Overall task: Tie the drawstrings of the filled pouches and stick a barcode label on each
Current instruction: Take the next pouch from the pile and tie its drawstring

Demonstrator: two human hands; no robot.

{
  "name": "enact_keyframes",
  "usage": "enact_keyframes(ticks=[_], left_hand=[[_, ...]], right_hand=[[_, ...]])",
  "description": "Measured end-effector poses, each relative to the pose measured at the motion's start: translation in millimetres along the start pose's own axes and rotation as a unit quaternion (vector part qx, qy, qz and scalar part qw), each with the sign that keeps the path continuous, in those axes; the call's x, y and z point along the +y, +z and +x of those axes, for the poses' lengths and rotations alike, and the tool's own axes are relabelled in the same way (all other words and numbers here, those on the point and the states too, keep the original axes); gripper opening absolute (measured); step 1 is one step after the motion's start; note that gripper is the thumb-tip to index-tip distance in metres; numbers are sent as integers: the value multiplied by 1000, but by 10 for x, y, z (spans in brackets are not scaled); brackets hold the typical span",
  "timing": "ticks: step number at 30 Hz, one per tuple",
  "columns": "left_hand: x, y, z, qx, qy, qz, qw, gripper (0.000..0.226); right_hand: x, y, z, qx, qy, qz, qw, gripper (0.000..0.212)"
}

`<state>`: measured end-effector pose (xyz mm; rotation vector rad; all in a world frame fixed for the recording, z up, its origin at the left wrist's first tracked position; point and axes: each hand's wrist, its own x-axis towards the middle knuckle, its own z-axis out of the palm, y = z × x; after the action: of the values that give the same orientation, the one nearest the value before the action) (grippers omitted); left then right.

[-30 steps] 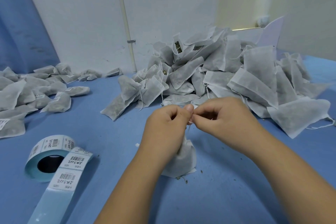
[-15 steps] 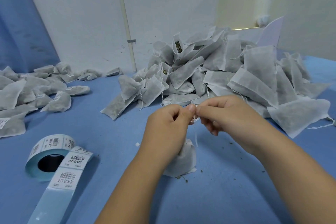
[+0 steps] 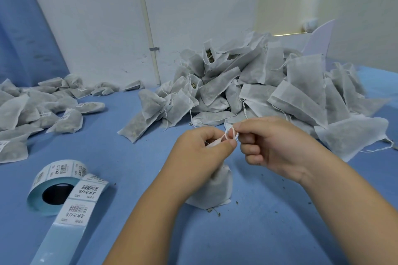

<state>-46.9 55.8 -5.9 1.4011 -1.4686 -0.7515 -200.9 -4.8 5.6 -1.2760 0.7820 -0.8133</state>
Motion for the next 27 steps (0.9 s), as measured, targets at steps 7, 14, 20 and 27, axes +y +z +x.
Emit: enact_keyframes(ticks=[7,14,20,27], left_hand=[[-22,23,9,-7,-36,-56,998,28],[-28,50,19,9,-74,-97,992,23],[-29,49,22,30,-79,-106,991,20],[-31,73,23,47,-69,-98,992,22]], right_hand=[[9,-1,2,13,-13,2,1000,17],[49,5,19,51,-40,-28,998,7],[39,2,-8,96,-86,-110,986,5],[-29,73,-82,110,-190,-196,956,15]])
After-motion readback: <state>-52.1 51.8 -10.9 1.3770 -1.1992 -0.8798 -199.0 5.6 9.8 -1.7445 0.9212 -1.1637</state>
